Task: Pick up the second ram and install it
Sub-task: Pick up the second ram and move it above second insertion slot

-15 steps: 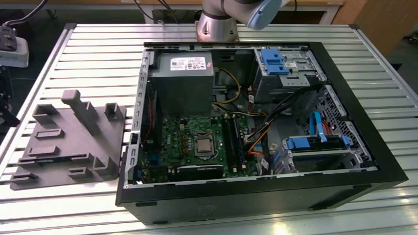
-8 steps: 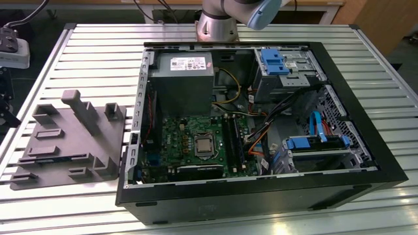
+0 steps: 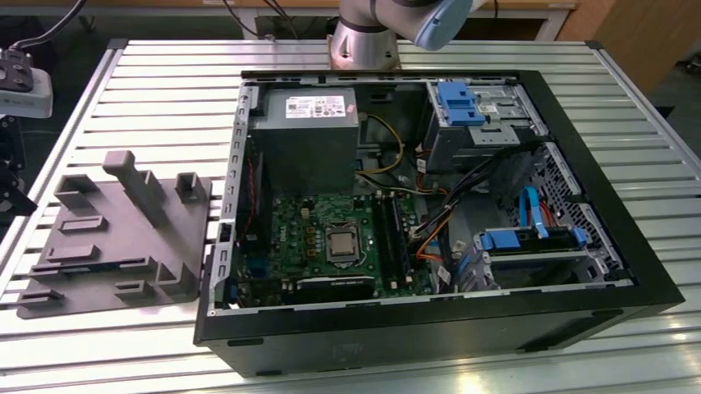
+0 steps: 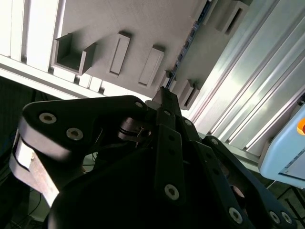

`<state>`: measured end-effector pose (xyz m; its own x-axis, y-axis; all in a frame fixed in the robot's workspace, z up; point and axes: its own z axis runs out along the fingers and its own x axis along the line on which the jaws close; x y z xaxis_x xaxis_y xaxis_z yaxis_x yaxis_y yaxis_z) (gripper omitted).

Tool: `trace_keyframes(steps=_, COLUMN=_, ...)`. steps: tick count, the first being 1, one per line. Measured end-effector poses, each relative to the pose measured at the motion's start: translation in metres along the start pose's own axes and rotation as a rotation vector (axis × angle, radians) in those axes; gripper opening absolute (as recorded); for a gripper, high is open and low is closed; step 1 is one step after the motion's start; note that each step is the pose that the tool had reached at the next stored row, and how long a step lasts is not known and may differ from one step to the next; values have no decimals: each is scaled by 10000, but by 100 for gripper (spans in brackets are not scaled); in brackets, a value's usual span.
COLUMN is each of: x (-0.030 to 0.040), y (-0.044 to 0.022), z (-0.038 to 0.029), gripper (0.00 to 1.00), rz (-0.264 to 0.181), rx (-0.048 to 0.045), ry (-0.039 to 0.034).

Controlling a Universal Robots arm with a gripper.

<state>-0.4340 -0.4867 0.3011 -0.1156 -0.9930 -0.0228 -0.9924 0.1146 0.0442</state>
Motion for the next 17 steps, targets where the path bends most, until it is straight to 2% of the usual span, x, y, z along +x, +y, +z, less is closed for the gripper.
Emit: trace_keyframes(steps=17, x=1, y=-3, z=61, gripper=11, rz=0, rx=1, ry=0)
